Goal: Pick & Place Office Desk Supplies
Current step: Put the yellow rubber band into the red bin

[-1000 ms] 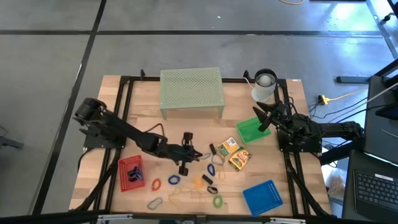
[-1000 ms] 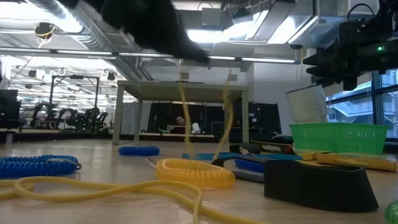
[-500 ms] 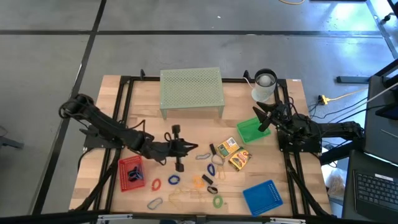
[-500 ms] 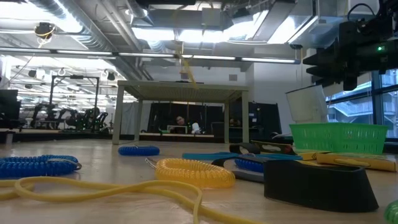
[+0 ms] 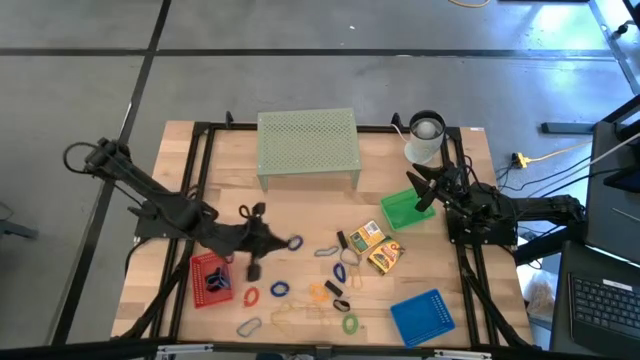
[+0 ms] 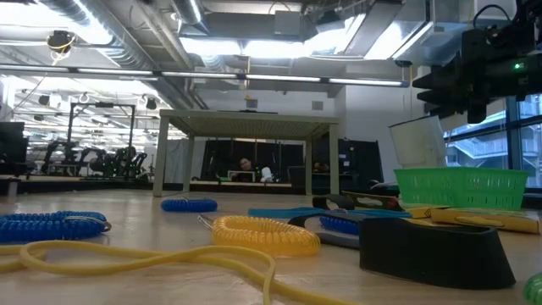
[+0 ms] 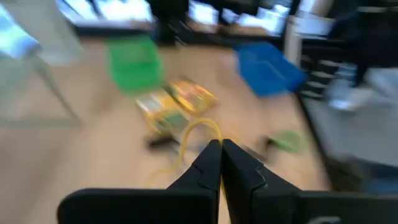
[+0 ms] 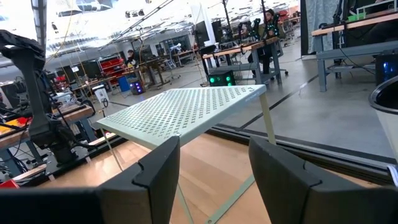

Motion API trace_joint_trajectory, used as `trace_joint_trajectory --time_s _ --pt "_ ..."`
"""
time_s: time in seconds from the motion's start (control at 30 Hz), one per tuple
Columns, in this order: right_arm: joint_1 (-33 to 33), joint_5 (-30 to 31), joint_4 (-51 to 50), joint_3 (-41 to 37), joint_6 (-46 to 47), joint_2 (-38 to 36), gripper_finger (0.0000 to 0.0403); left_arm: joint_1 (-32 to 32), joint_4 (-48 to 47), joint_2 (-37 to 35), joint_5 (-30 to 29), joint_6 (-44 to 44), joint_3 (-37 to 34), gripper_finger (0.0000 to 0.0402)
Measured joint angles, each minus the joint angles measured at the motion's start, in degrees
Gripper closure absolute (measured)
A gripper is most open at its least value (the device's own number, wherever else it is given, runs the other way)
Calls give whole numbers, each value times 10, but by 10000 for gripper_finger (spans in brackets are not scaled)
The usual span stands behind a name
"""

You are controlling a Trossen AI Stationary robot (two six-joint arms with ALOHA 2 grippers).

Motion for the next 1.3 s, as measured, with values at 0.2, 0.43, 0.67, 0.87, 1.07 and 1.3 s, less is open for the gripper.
trace_joint_trajectory --time_s 0.2,0.43,0.67,0.87,1.07,1.3 --pt "0 0 0 0 0 0 209 -67 -85 -58 144 -124 0 399" --pt "0 0 0 0 0 0 209 -171 -184 -99 229 -231 0 398" --pt "0 0 0 0 0 0 209 -257 -359 -102 206 -491 0 398" --pt "0 0 0 0 0 0 209 -297 -463 -100 156 -648 0 398" --pt "0 0 0 0 0 0 209 -299 -472 -100 144 -663 0 397" --pt "0 0 0 0 0 0 209 -299 -474 -100 144 -663 0 395"
